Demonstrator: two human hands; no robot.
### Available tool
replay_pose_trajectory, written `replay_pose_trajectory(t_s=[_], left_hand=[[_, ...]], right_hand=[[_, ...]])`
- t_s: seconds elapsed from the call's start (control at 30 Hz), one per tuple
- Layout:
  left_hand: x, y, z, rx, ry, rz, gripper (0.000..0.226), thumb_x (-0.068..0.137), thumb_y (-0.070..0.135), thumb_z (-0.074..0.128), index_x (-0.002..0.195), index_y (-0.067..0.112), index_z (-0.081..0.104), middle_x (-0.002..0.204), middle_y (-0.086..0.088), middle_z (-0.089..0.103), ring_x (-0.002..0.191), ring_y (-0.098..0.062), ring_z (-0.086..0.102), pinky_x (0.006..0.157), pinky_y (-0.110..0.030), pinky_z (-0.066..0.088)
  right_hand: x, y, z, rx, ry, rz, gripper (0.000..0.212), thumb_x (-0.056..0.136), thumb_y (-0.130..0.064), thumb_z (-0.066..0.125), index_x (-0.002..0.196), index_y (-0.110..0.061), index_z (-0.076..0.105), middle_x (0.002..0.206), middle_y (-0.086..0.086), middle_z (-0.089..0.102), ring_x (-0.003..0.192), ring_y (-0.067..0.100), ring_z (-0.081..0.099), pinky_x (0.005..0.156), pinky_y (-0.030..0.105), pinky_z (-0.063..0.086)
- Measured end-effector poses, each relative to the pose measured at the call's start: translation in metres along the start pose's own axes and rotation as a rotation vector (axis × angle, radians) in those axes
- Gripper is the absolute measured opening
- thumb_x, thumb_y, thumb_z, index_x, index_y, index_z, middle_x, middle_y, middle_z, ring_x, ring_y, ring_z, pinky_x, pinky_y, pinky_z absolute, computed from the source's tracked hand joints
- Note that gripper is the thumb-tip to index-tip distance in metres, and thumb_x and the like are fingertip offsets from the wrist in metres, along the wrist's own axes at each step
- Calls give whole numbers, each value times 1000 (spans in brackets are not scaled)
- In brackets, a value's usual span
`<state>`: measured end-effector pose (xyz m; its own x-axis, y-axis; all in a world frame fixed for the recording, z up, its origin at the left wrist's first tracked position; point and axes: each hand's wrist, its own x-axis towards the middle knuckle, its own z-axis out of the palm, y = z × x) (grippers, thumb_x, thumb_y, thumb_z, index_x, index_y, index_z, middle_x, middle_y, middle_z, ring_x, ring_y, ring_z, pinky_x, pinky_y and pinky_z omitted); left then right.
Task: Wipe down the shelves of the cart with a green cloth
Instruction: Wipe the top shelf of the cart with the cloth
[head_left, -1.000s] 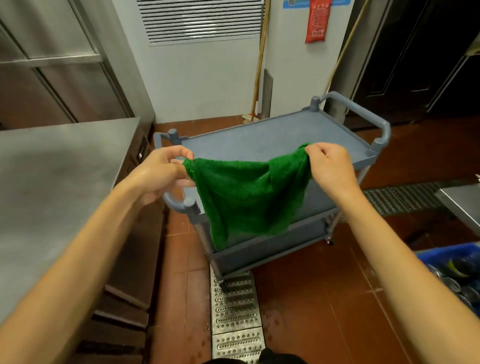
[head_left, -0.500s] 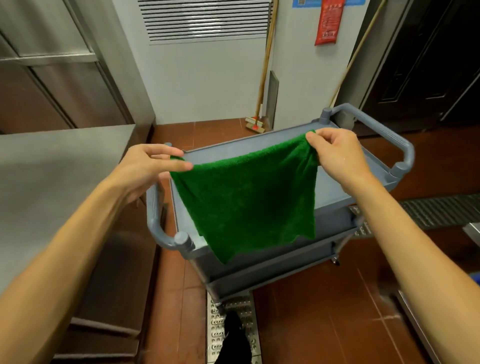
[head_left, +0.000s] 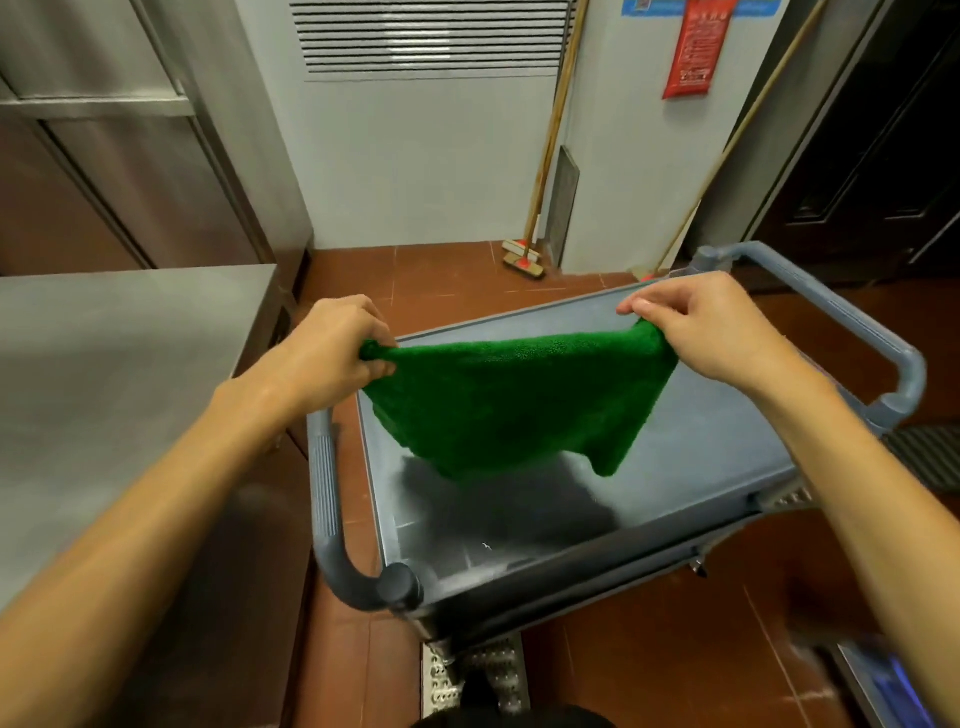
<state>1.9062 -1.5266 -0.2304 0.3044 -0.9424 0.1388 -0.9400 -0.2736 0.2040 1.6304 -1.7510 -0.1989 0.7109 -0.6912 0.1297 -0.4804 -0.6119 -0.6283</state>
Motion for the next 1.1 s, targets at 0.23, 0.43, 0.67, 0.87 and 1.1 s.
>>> replay_pose_trajectory(t_s=[0.23,0.43,0.67,0.87,1.1], left_hand=[[14,-43,3,80,65,-39,24,87,45,67,103,28,72,91,11,64,92,-20,44,72,-43,49],[28,-63,-5,102,102,-72,50,71,70,61,90,25,72,73,8,60,81,-16,47,60,-30,38],[51,-81,-26,131,201,-110,50,68,62,67,88,17,73,71,5,55,72,-23,57,59,-34,45],[80,-90,-66,207,376,-138,42,73,54,71,93,16,73,83,-4,66,76,-27,58,65,-44,52],[91,-101,-28,264,482,-226,21,83,32,75,98,18,71,92,-4,65,86,-28,59,65,-41,51]], right_hand=[[48,-12,-2,-135,-345,123,47,61,-60,80,89,-23,77,87,-2,72,84,18,65,71,38,54],[92,-7,14,-294,-335,61,37,68,-44,83,92,-17,76,82,-6,64,82,14,58,64,31,42],[155,-20,17,-226,-192,-89,26,76,-41,79,80,-17,72,72,0,63,68,14,53,54,30,39],[217,-31,10,-110,12,-209,33,76,-38,80,88,-7,75,76,12,67,67,20,59,53,28,45],[242,1,58,-170,193,-320,22,81,-22,73,99,-10,76,92,18,66,91,32,58,74,31,38]])
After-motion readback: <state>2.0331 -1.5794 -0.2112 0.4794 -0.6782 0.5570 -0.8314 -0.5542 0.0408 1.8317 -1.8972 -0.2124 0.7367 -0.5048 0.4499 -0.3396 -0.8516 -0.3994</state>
